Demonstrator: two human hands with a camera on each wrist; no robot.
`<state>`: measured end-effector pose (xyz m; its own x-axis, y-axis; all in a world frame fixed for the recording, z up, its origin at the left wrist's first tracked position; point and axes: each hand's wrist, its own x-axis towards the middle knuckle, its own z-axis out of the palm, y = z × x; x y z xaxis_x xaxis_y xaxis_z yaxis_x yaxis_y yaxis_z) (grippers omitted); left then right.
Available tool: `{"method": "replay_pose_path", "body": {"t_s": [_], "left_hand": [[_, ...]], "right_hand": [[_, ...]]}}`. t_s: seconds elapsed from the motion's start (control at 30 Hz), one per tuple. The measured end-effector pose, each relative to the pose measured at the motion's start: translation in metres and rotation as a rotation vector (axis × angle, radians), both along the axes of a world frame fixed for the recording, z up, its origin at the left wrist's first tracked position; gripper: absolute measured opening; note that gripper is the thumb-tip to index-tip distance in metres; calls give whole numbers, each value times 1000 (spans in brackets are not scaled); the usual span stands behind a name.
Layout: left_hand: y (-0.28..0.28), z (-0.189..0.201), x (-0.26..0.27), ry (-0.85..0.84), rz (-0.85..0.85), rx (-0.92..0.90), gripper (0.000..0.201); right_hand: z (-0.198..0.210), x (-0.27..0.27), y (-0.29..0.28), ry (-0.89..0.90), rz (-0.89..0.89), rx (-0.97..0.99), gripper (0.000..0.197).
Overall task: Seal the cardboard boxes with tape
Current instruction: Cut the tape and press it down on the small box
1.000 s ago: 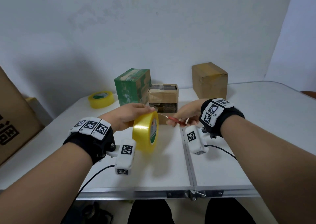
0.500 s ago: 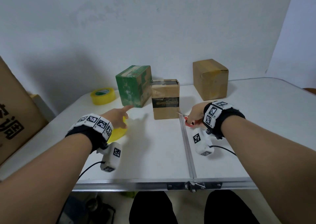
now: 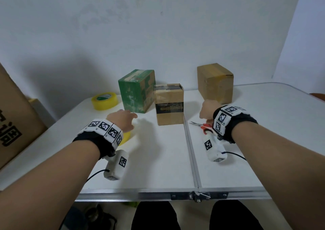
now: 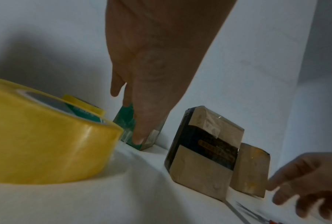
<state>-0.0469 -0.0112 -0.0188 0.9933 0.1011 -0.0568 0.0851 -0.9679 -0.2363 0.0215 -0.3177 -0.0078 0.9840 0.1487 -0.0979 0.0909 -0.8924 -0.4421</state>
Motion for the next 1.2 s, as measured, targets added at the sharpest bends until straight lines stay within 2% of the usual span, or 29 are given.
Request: {"method": "replay_pose_path", "body": {"t_s": [0.1, 0.17, 0.27, 0.33, 0.47, 0.57, 0.67, 0.77, 0.87, 1.07, 1.2], "left_hand": [[-2, 14, 10, -162, -71, -177, 38], [-9, 25, 16, -289, -155, -332, 33], [-24, 42, 25, -448, -176, -522, 38], [-33, 50, 33, -469, -189, -593, 43], [-48, 46, 56, -416, -285, -669, 51], [-53, 35, 72, -380, -357, -648, 53], [-46, 22, 84, -443, -465, -540, 55], [-41, 15, 90, -486, -473, -460, 62], [-41, 14, 94, -483, -460, -414, 59], [-32, 0, 92, -430, -516, -433, 75], [-32, 5, 91, -343, -491, -393, 96]], "right_hand": [[13, 9, 6, -201, -54, 147, 23], [23, 8, 14, -324, 35, 279, 26], [32, 10, 33, -470, 171, 380, 26], [35, 15, 47, -477, 249, 377, 29], [35, 29, 66, -387, 360, 171, 39], [25, 39, 66, -383, 386, 148, 37], [15, 46, 63, -422, 364, 187, 36], [8, 48, 65, -451, 344, 247, 37], [4, 48, 68, -485, 312, 275, 37], [2, 46, 69, -495, 292, 287, 36], [7, 46, 67, -458, 316, 266, 36]]}}
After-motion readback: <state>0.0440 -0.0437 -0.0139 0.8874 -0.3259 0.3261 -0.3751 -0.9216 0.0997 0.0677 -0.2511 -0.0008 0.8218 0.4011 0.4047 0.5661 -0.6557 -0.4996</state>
